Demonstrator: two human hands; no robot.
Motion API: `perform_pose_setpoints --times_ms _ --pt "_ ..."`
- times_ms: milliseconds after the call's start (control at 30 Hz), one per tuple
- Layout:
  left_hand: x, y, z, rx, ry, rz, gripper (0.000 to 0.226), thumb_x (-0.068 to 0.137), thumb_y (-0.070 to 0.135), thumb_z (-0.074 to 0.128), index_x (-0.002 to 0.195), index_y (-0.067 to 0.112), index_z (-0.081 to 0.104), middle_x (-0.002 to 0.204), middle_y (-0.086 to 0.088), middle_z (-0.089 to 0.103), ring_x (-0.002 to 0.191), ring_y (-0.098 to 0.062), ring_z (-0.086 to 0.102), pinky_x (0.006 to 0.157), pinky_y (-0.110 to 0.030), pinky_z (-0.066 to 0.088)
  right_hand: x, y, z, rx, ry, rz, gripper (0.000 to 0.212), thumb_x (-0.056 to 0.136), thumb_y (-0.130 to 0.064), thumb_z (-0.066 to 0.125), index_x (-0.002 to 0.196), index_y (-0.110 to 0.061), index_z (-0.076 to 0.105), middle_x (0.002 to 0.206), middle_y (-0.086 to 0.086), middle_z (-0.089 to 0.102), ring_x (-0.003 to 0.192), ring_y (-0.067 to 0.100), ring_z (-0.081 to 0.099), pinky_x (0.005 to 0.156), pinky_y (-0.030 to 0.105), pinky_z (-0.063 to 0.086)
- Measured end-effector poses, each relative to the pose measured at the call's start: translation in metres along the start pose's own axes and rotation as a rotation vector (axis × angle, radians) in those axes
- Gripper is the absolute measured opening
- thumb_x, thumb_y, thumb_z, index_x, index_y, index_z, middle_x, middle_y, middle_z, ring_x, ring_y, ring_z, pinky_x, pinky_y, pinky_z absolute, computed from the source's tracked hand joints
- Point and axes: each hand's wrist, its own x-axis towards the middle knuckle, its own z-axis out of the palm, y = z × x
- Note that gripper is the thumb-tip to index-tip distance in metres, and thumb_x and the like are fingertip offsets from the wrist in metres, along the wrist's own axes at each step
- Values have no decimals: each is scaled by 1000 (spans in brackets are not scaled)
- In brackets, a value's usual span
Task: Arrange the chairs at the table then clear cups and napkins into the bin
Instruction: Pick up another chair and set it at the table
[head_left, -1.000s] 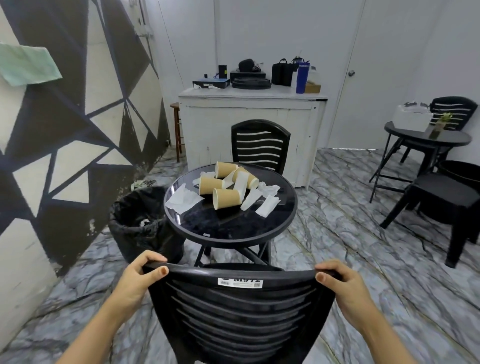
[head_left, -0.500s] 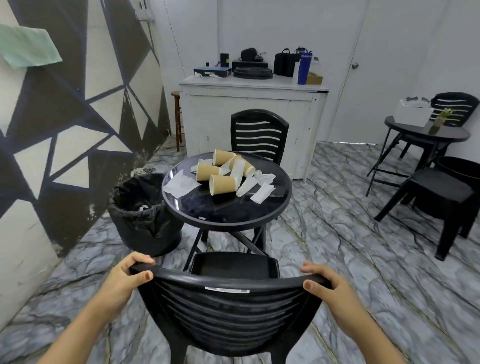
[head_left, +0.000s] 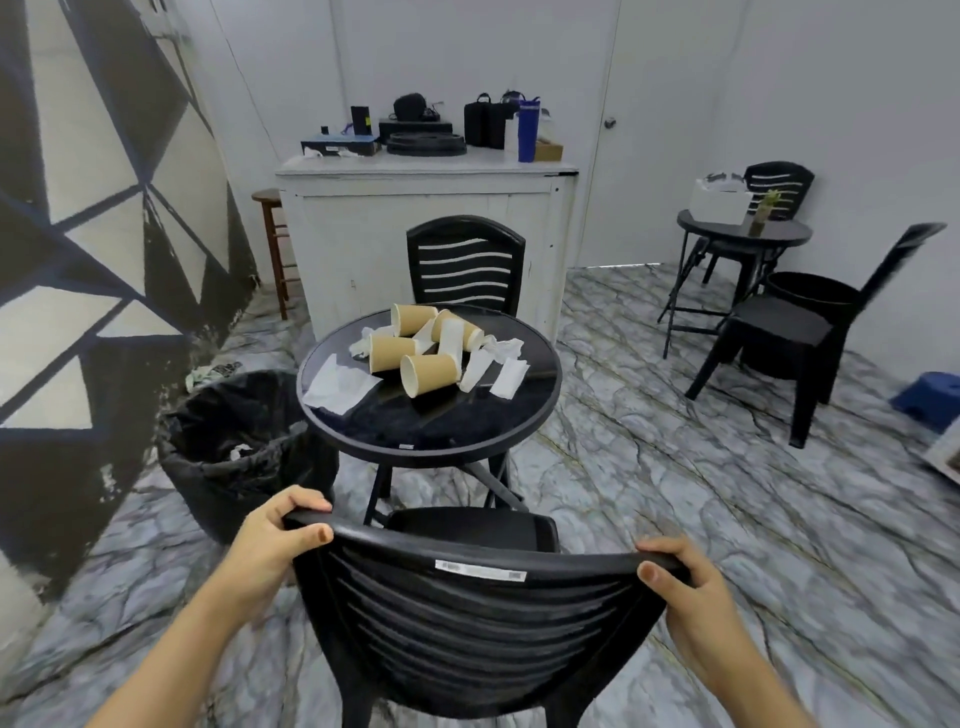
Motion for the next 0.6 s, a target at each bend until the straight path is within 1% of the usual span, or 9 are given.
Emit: perform_pose_setpoints --times_ms 100,133,167,200,233,300,400,500,600 --pt "0 -8 -25 1 -14 18 47 22 32 90 62 19 68 75 5 60 69 -6 59 60 -12 49 -16 20 16 7 25 -31 66 4 -48 92 58 -15 72 68 0 65 58 5 62 54 15 51" --pt "3 -8 -31 -7 5 9 43 28 35 91 59 18 66 68 8 60 65 -6 58 59 -12 47 -22 28 24 0 31 -38 67 4 -48 92 58 -14 72 62 -4 66 57 5 61 54 14 50" --pt "6 -5 -36 -41 35 11 33 43 29 90 53 18 61 60 10 55 59 -5 53 55 -11 44 -29 40 32 -12 38 -43 67 5 -48 92 58 -13 72 61 -5 65 58 5 61 55 14 49" --pt "12 -8 -41 -60 72 36 32 63 16 82 48 19 54 52 12 47 52 -4 46 50 -10 39 -34 53 39 -25 39 -54 67 6 -49 92 59 -12 72 63 -5 65 60 5 61 57 13 48" --pt "15 -13 -47 -60 105 45 42 77 1 69 45 20 48 49 15 41 48 -1 39 47 -10 35 -39 64 46 -30 35 -73 67 8 -50 92 60 -11 73 66 -5 64 62 4 60 60 11 46" --pt "12 -21 -63 -49 168 32 55 84 -14 50 42 21 44 46 15 37 46 1 35 50 -13 31 -45 82 62 -81 2 -130 66 15 -54 90 62 -12 74 74 -5 63 69 3 60 66 9 44" --pt "7 -29 -91 -76 252 -19 55 86 -13 48 41 19 45 47 15 40 50 1 39 63 -22 27 -38 84 84 -106 -48 -112 64 18 -54 91 64 -14 74 74 -11 64 73 7 60 69 13 46" --pt "6 -39 -96 -43 280 -7 48 86 -8 50 47 20 49 53 15 45 62 -4 42 66 -26 28 -26 77 84 -68 -67 -64 65 15 -47 93 64 -10 72 75 -5 63 71 8 62 64 17 49" --pt "3 -43 -91 -38 285 26 45 88 -6 48 52 20 56 72 6 51 77 -11 45 74 -25 32 -16 62 85 -91 -95 -54 63 13 -45 93 62 -11 72 74 -4 63 67 7 62 60 16 50"
